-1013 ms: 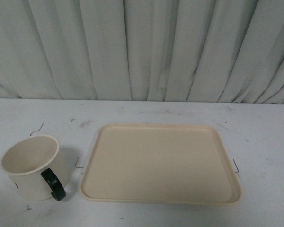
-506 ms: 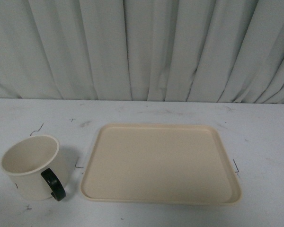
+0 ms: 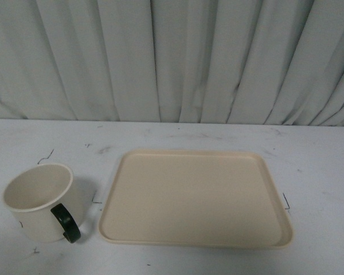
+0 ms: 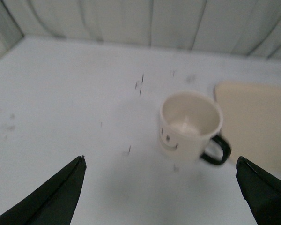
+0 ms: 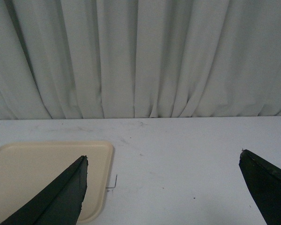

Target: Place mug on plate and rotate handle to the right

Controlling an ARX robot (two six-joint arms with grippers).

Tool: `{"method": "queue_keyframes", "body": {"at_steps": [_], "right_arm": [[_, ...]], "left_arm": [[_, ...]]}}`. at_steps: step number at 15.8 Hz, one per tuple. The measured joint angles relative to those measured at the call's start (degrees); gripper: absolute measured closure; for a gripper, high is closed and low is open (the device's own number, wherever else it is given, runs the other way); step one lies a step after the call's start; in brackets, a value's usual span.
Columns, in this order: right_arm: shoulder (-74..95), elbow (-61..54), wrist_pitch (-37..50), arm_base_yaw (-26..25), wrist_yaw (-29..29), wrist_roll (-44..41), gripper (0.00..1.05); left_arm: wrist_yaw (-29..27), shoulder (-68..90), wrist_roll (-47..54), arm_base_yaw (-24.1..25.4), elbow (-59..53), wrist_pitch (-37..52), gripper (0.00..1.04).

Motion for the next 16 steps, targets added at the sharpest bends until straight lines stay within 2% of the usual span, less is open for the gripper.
{"method": "queue_keyframes", "body": {"at_steps": [1,2,8,9,11,14,16], "right_arm": [[0.0,0.0,0.0,0.0,0.0,0.0,0.06],[0.0,0.0,0.1,0.0,0.0,0.0,0.06],[0.0,0.0,0.0,0.0,0.0,0.0,0.06],[0.0,0.0,0.1,0.0,0.0,0.0,0.06],[0.0,0.0,0.1,0.0,0.0,0.0,0.06],[0.0,0.0,0.1,0.0,0.0,0.0,0.06],[0.0,0.0,0.0,0.0,0.0,0.0,0.06]], "left_arm": [[-2.2,7.1,-1.4,-0.6,3.5,-0.2,0.07],[-2.1,13.3,-2.1,0.0,6.8,2.1,0.07],[10.4,45.5,-4.5,1.2,22.7,-0.8,0.07],[11.2,48.9,-4.5,1.6,24.5,-0.6,0.07],[13.9,58.1,-4.7,4.2,29.3,1.0,0.07],[15.0,69.9,-4.3,6.3,34.4,1.8,0.07],[13.7,76.2,-3.3,7.1,38.0,2.4,0.07]]}}
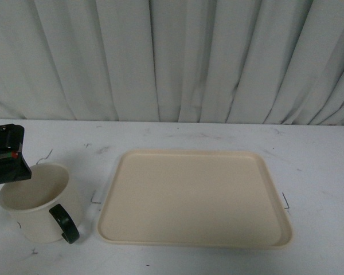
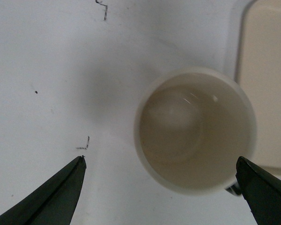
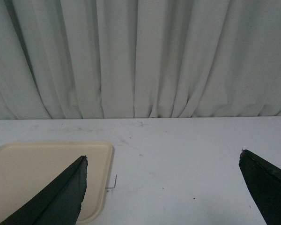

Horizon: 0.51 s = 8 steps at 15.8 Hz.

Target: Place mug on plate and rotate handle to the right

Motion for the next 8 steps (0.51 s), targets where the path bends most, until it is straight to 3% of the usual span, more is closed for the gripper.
{"method": "queue_keyframes", "body": {"at_steps": [8], "right_arm": [[0.0,0.0,0.0,0.0,0.0,0.0,0.06]], "left_arm": [[-5.0,14.8,1.6,1.2,7.1,1.6,0.07]]}}
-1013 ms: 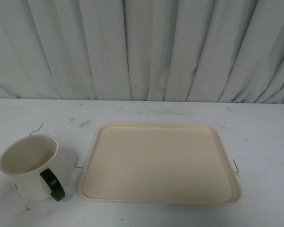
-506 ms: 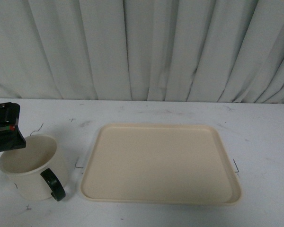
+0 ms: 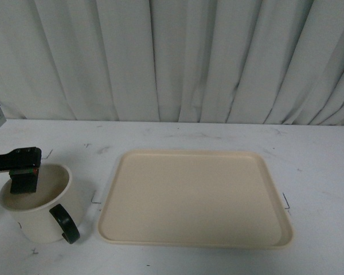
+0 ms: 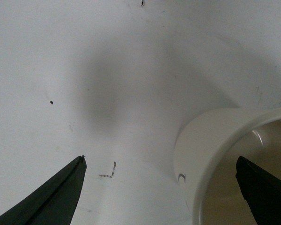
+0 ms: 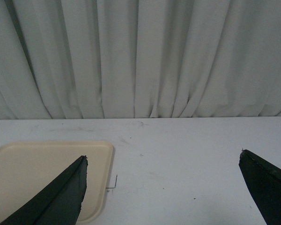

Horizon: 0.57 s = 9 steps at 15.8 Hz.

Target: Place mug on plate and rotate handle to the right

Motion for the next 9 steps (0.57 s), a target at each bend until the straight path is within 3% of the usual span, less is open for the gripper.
{"method": "queue_keyframes", "body": {"at_steps": [1,3,4,9], "right_arm": [[0.0,0.0,0.0,0.0,0.0,0.0,0.06],[0.0,0.0,0.0,0.0,0.0,0.0,0.06],[0.0,0.0,0.0,0.0,0.0,0.0,0.06],[0.0,0.0,0.0,0.0,0.0,0.0,0.06]], "left_arm": [[-0.2,0.1,0.3,0.0,0.0,0.1,0.08],[-1.0,0.5,0.9,-0.7,0.0,0.5,0.28],[-0.7,0.3,1.7,-1.6,0.0,0.5,0.44],[0.2,-3.0,1.9,-3.5,0.7,-3.0,0.99]]}}
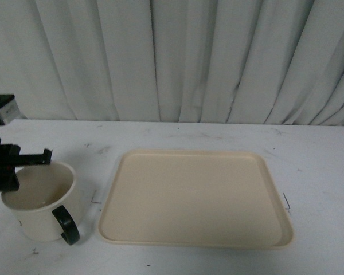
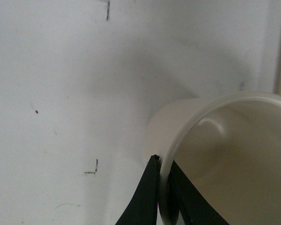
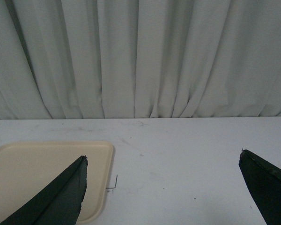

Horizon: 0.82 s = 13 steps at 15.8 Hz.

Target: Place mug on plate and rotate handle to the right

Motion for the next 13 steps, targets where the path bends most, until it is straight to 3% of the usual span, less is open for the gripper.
{"method": "queue_keyframes", "body": {"at_steps": [2,6,8,10,11,13], "right_arm": [[0.0,0.0,0.0,0.0,0.0,0.0,0.06],[0.0,0.0,0.0,0.0,0.0,0.0,0.06],[0.0,0.0,0.0,0.0,0.0,0.0,0.06],[0.0,0.0,0.0,0.0,0.0,0.0,0.06],[0.0,0.0,0.0,0.0,0.0,0.0,0.06],[0.0,0.0,0.0,0.0,0.0,0.0,0.06]], "left_arm": [[0.2,-2.9,1.2,-3.2,4.0,-1.7,1.02],[0.6,1.3,1.7,-14.2,15.9,-4.9,1.02],[2.3,14.7,5.7,-24.7,28.9,-9.4,1.02],[2.8,20.0,7.0,-24.5,31.6,-12.1,1.02],[3.3,20.5,6.8,-24.5,32.6,-13.2,0.93],[3.2,20.5,6.9,-24.5,32.7,-13.6,0.86]]}}
